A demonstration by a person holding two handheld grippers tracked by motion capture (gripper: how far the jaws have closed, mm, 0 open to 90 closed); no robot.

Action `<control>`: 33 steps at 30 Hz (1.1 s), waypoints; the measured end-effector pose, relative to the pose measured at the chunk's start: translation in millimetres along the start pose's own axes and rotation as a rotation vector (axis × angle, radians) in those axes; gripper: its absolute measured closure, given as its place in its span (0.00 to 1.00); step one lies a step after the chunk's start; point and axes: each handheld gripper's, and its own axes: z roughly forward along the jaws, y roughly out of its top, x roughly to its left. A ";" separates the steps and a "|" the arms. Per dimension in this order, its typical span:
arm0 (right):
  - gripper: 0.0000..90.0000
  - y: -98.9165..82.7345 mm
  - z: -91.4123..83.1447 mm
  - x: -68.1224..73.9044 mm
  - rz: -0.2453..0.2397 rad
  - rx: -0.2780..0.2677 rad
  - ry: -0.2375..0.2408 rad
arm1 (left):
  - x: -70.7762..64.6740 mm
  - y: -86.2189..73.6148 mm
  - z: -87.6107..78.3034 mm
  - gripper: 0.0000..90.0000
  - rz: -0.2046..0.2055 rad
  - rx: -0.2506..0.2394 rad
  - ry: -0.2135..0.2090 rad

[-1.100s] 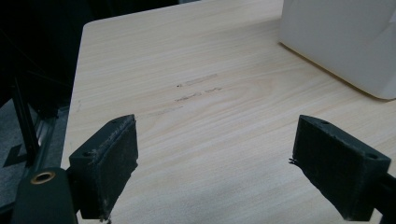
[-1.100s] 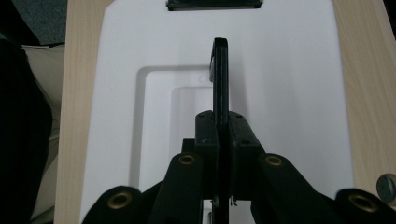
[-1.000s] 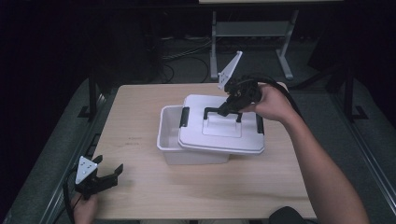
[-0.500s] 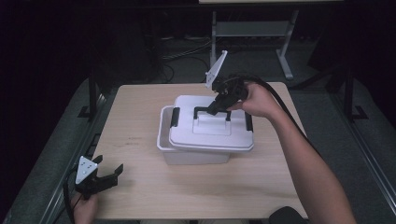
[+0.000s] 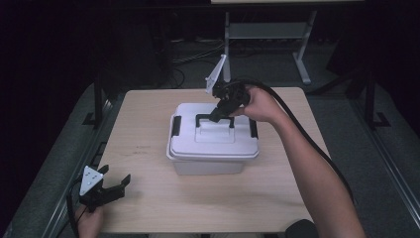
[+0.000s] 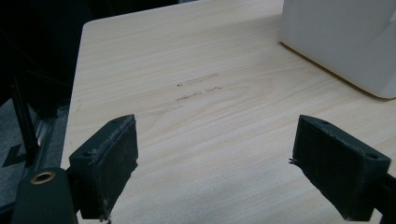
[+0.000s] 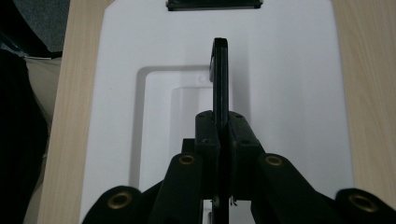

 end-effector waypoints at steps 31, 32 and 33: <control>0.94 13.1 27.3 -19.2 0.001 0.020 0.047 | 2.1 0.3 -0.9 0.15 0.004 -0.005 0.005; 0.94 13.0 27.6 -18.4 0.001 0.020 0.050 | 2.0 0.3 -0.9 0.15 0.004 -0.005 0.004; 0.94 12.7 28.1 -18.1 0.004 0.019 0.056 | 1.9 0.3 -0.9 0.15 0.005 -0.005 0.006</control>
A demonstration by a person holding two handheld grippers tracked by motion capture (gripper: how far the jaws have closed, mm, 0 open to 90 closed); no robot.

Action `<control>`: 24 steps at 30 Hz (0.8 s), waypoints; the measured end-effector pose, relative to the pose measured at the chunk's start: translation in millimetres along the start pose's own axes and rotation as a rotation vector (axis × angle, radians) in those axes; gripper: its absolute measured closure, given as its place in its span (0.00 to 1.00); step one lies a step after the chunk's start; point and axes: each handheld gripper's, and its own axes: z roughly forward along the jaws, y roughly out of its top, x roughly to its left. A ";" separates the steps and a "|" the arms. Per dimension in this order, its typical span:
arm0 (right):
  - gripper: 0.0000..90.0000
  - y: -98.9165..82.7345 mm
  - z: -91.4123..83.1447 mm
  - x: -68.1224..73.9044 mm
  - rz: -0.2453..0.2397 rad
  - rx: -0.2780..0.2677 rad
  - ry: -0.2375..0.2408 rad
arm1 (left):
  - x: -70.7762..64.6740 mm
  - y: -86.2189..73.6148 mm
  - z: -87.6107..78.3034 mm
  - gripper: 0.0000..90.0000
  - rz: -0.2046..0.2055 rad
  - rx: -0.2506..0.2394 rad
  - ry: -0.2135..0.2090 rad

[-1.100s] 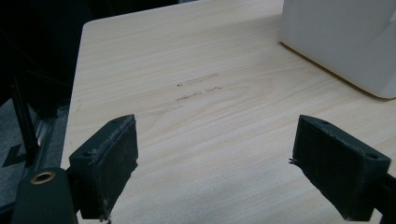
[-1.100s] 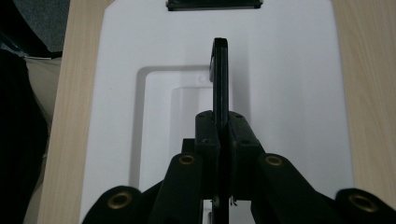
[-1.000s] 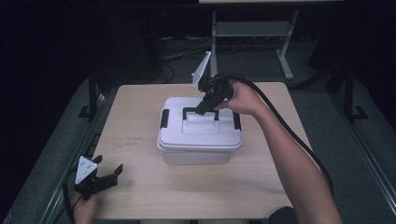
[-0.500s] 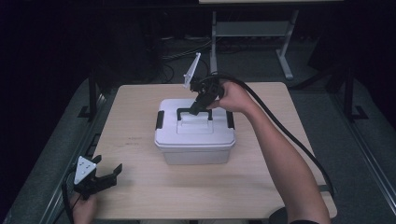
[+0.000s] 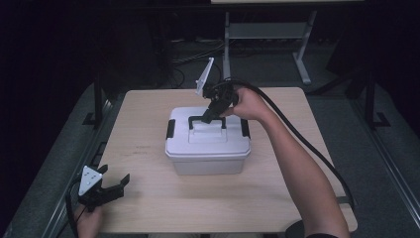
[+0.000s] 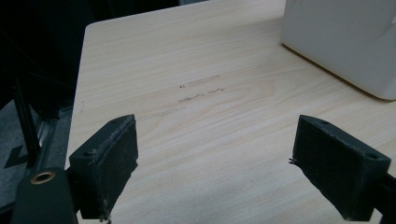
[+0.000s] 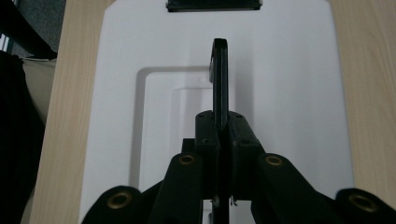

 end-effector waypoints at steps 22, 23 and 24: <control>0.93 -2.5 10.1 -2.9 0.006 0.006 0.008 | -0.8 0.1 0.8 0.15 -0.006 -0.001 -0.001; 0.93 -2.6 10.2 -3.1 0.007 0.005 0.010 | -0.5 0.1 0.7 0.15 -0.006 -0.001 -0.001; 0.93 -2.8 10.2 -3.2 0.009 0.003 0.010 | -0.6 -0.1 0.7 0.15 -0.012 -0.002 -0.002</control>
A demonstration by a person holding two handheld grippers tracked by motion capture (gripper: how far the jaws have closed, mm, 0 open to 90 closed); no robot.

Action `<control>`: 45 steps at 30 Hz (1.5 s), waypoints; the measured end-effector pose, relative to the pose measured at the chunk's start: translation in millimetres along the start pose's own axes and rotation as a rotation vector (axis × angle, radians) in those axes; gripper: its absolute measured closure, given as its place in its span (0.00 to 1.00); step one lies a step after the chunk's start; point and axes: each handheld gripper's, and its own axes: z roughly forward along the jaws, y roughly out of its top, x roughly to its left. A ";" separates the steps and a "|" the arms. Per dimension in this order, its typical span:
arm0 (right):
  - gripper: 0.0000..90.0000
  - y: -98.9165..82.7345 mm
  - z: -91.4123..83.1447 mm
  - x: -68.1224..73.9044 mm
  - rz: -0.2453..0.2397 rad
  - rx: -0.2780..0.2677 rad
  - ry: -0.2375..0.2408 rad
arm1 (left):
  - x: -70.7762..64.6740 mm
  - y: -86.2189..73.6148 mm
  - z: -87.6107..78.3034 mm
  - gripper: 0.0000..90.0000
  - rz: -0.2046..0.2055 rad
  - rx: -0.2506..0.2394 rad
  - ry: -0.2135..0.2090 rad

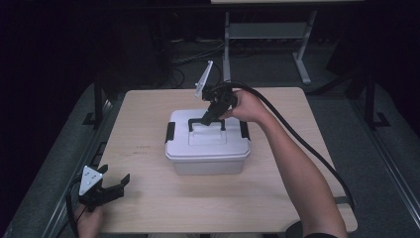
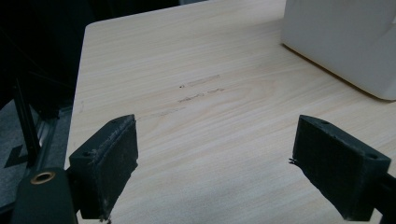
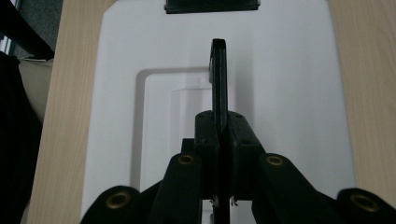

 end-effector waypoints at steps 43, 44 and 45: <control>0.62 -48.2 -45.0 17.0 0.106 -0.059 -0.118 | -3.9 0.2 1.1 0.15 0.016 0.012 -0.003; 0.62 -49.8 -45.6 17.2 0.109 -0.064 -0.119 | -3.7 -0.1 1.2 0.15 0.016 0.012 -0.002; 0.61 -51.4 -46.2 17.4 0.109 -0.062 -0.122 | -3.7 -0.3 1.1 0.15 0.013 0.012 -0.001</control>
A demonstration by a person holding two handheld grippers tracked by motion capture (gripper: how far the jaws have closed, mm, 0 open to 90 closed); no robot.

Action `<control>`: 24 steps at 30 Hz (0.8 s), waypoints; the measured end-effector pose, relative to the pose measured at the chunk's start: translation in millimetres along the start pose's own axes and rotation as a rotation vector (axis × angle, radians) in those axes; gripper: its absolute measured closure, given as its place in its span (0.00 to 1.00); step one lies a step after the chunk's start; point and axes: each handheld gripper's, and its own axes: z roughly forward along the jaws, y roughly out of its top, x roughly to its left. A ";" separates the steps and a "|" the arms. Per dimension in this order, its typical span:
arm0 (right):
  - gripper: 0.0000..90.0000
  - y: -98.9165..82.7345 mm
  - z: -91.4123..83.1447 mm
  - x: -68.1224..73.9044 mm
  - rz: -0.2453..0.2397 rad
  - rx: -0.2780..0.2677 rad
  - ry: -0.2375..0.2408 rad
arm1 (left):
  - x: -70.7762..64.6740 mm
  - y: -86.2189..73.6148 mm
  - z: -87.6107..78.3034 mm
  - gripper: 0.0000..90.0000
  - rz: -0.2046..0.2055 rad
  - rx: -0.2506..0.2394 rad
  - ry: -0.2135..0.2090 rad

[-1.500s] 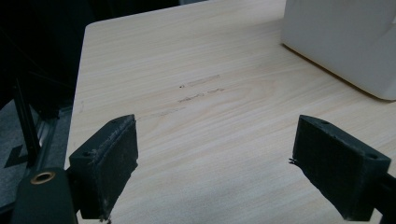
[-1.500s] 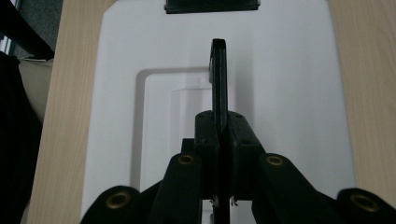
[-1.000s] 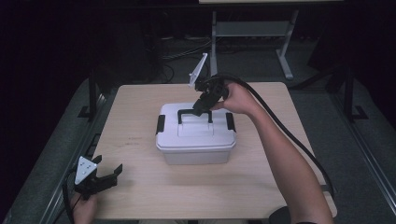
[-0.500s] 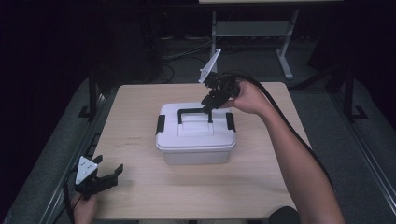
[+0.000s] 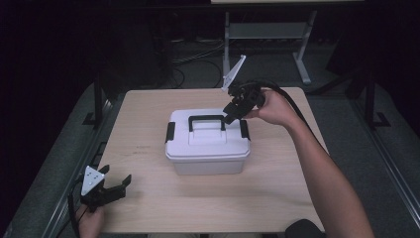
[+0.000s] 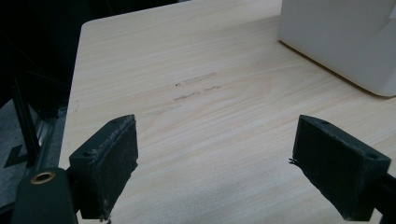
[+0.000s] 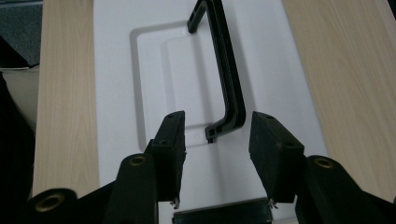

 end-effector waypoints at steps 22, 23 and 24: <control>0.54 -42.1 -3.8 0.3 0.073 -0.006 -0.018 | -0.5 0.6 0.6 0.15 0.006 0.003 -0.001; 0.54 -43.4 -3.8 0.5 0.077 -0.008 -0.019 | -0.3 0.6 0.5 0.15 0.007 0.004 -0.002; 0.54 -45.2 -4.5 0.1 0.078 -0.008 -0.018 | -0.2 0.6 0.5 0.15 0.007 0.004 -0.002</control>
